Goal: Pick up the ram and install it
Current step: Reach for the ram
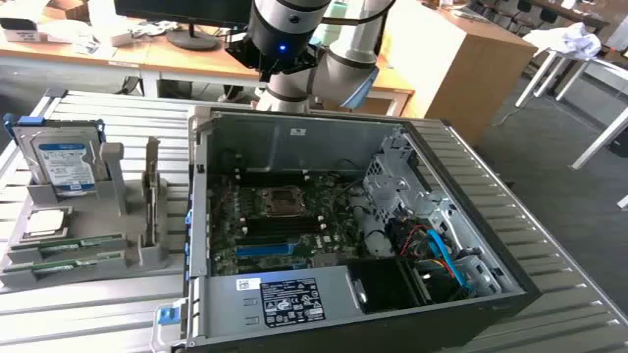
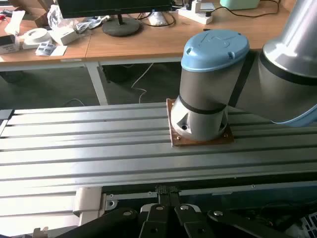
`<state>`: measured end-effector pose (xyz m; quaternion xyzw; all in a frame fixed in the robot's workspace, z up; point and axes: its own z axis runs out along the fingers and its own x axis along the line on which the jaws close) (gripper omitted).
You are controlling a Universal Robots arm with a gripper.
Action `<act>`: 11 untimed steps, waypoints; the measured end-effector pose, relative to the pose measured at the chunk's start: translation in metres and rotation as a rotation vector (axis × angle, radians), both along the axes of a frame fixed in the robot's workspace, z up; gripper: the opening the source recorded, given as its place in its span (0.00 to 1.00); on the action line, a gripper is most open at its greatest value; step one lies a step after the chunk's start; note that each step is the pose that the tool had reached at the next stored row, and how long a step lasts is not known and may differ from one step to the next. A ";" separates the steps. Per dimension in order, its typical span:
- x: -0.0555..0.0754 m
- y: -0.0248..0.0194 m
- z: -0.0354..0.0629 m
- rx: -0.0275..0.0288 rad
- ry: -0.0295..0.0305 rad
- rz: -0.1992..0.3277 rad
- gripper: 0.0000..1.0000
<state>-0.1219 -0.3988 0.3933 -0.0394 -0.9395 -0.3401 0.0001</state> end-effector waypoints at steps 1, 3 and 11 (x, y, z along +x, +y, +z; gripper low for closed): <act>0.000 0.0000 0.0000 0.0000 0.0000 0.000 0.10; 0.000 0.0000 0.0000 0.0000 0.0000 0.000 0.10; -0.001 0.0000 0.0000 0.0001 0.0000 0.000 0.10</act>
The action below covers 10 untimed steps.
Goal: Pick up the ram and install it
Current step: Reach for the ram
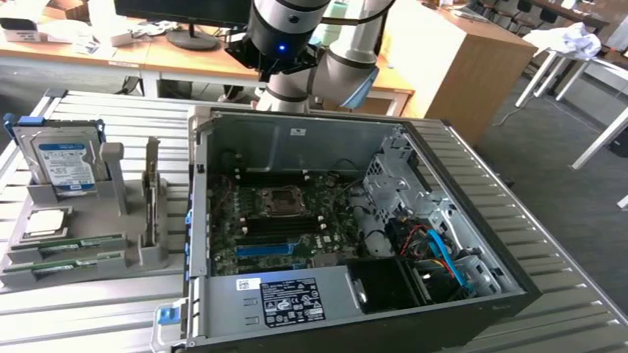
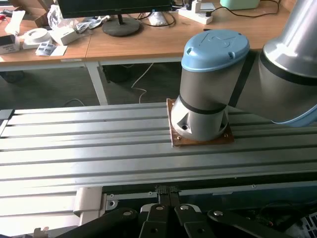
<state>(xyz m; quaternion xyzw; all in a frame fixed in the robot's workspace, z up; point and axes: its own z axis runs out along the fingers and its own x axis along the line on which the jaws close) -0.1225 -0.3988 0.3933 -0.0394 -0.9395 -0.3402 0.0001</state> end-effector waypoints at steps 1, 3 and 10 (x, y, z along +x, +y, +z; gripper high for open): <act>0.000 0.0000 0.0000 -0.0001 0.0000 0.000 0.10; -0.001 0.0000 0.0000 0.0000 0.0000 0.000 0.10; -0.010 0.0000 0.0000 0.0000 -0.0007 0.000 0.10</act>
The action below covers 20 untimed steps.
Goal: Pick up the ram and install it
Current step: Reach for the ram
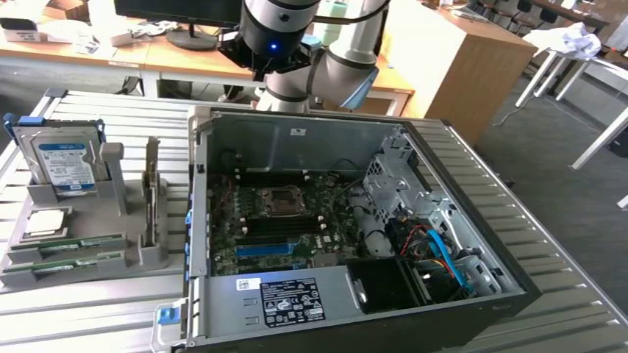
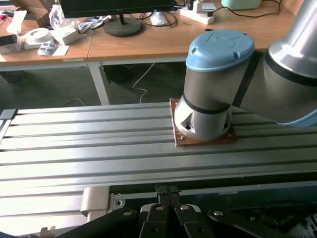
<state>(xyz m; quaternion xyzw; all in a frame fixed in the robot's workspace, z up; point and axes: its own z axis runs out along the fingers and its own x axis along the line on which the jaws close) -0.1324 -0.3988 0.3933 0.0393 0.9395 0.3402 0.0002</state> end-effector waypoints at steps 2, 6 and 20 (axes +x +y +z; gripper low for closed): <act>-0.002 0.0000 0.0000 0.0000 -0.0001 0.000 0.10; -0.008 0.0000 0.0000 0.0000 -0.0005 0.000 0.10; -0.045 0.0000 0.0000 0.0000 -0.0050 0.000 0.10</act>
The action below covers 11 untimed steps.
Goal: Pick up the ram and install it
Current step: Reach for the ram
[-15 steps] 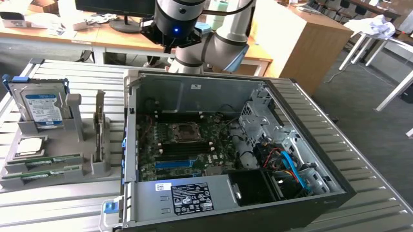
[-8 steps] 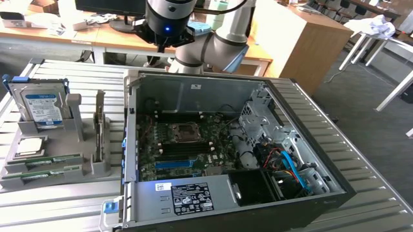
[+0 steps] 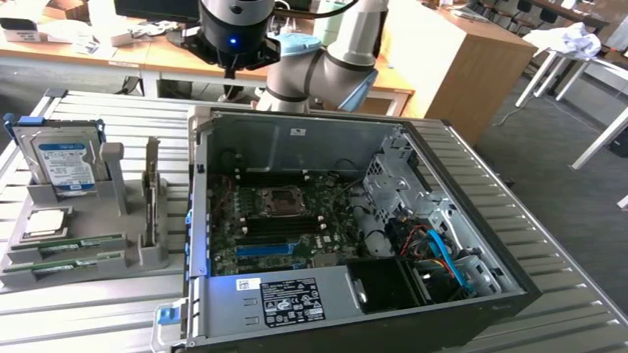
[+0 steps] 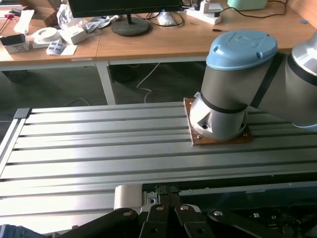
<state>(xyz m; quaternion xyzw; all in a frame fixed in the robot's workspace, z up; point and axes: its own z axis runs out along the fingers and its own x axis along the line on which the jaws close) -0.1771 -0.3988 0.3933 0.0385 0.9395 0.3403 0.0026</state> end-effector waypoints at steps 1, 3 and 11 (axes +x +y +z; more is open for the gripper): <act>-0.002 0.0000 0.0000 0.0001 -0.0004 0.000 0.10; -0.005 0.0000 0.0000 0.0000 -0.0005 0.000 0.10; -0.007 0.0000 0.0000 -0.0938 -0.0005 0.000 0.10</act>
